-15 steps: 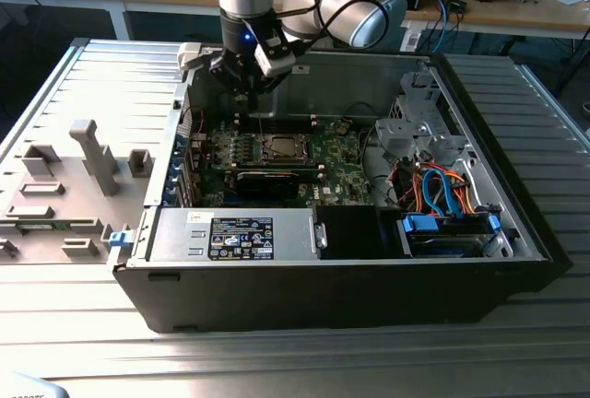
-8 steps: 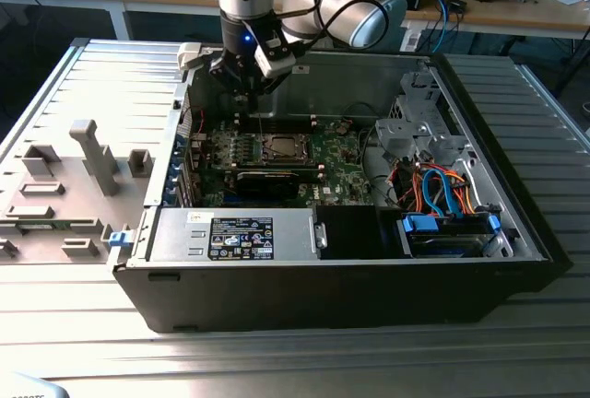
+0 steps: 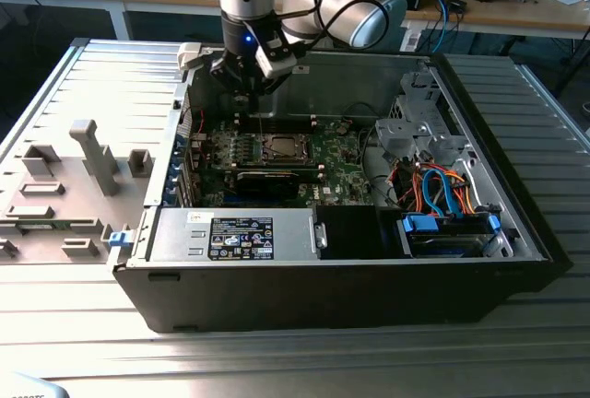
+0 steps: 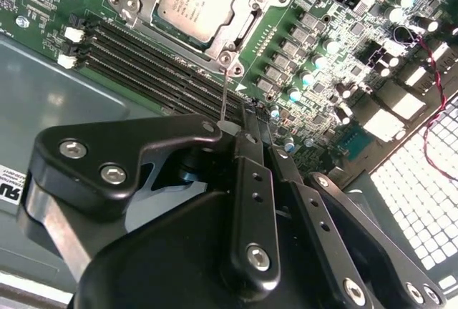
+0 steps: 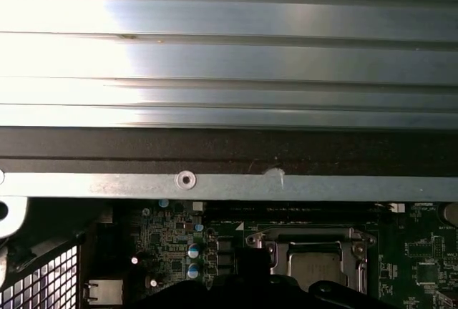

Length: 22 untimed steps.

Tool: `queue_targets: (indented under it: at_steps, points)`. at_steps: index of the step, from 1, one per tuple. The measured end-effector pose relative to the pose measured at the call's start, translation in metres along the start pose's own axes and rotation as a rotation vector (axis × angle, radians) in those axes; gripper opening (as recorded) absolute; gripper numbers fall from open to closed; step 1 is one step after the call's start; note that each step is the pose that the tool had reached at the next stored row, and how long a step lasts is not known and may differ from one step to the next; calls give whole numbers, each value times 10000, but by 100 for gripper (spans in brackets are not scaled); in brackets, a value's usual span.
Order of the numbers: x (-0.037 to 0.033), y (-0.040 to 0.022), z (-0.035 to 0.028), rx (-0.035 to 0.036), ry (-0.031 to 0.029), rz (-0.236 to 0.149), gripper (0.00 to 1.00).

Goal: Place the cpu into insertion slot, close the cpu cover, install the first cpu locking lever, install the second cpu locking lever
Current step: 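Install the first cpu locking lever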

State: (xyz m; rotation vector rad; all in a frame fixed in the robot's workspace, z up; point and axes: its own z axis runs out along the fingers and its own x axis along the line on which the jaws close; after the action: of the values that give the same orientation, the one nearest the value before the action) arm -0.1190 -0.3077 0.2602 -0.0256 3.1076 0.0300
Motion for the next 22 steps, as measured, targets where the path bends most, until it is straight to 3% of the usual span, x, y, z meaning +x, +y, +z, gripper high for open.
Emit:
queue_targets:
  at_steps: [22]
  points:
    - [-40, -2, 45, -1, -1, -1, 11]
